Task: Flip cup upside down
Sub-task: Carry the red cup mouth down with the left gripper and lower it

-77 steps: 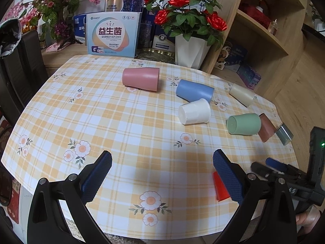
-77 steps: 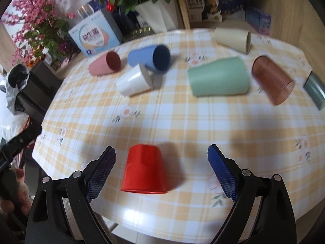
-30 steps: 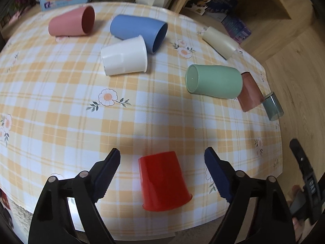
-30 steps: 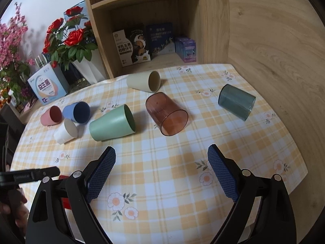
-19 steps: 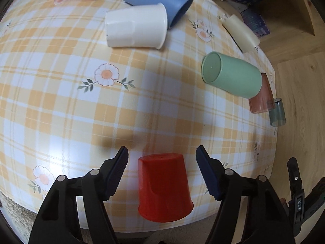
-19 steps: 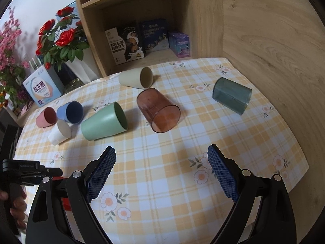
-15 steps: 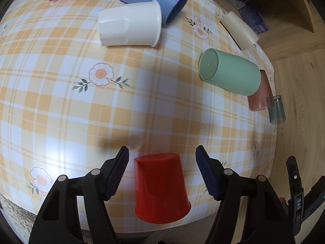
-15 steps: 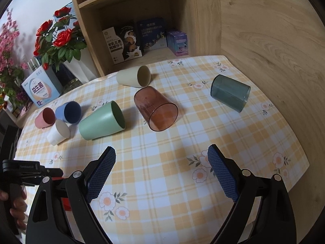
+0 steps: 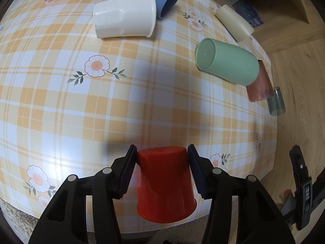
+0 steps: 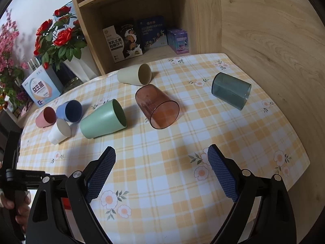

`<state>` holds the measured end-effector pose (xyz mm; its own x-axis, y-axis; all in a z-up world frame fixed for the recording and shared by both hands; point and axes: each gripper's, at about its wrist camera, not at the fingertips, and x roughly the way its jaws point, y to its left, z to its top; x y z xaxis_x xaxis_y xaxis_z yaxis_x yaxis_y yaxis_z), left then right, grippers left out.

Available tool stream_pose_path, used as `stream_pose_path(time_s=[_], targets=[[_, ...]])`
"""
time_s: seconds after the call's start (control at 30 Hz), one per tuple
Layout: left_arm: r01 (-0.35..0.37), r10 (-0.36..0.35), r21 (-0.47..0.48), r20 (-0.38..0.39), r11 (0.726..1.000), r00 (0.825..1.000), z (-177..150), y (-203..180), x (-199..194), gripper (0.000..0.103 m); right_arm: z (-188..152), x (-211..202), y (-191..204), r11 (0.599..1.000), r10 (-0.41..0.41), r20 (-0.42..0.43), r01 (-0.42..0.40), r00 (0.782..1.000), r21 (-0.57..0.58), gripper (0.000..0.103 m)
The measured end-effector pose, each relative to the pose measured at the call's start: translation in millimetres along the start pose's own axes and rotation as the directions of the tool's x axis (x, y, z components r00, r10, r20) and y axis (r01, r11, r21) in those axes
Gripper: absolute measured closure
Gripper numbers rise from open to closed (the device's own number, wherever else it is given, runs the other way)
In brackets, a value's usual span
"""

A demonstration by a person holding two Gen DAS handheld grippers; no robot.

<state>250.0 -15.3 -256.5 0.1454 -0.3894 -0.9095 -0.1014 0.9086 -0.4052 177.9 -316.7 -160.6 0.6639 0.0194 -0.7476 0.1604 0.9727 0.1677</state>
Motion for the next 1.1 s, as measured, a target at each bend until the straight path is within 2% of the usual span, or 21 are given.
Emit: stream_pose_path(time_s=[0.13,0.23,0.4,0.53,0.7,0.83,0.9,1.0,1.1], targets=[[0.018,-0.019,0.039,0.031,0.999,0.999,-9,2,-12,0.053,0,-1,1,1.000,-0.003,-0.004,0.003,1.000,0.006,0.014],[0.022,-0.028,0.074,0.083,0.997,0.996,-17,7,-27,0.053,1,-2,2,1.000,-0.003,-0.006,0.003,1.000,0.003,0.014],[-0.017,0.002,0.097,0.159,0.995,0.987,-31,21,-50,0.053,2,-2,7,1.000,0.007,-0.019,-0.007,1.000,-0.001,0.014],[-0.059,0.041,0.076,0.221,0.995,0.974,-32,40,-65,0.053,2,-1,13,1.000,0.016,-0.027,-0.017,1.000,-0.011,0.014],[-0.106,0.097,0.016,0.283,0.994,0.954,-18,66,-70,0.053,1,-1,23,0.999,0.026,-0.033,-0.027,0.999,-0.030,0.014],[-0.162,0.153,-0.005,0.357,0.987,0.921,4,77,-74,0.053,0,0,24,0.999,0.026,-0.044,-0.027,0.999,-0.034,0.014],[-0.182,0.169,-0.005,0.403,0.983,0.899,14,77,-78,0.053,-1,1,22,0.999,0.020,-0.049,-0.022,0.999,-0.032,0.014],[-0.241,0.203,0.005,0.519,0.971,0.830,28,76,-85,0.053,-2,2,20,1.000,0.015,-0.054,-0.017,0.998,-0.022,0.014],[-0.258,0.208,0.008,0.571,0.966,0.795,38,80,-81,0.053,-3,5,19,1.000,0.014,-0.063,-0.016,0.998,-0.017,0.014]])
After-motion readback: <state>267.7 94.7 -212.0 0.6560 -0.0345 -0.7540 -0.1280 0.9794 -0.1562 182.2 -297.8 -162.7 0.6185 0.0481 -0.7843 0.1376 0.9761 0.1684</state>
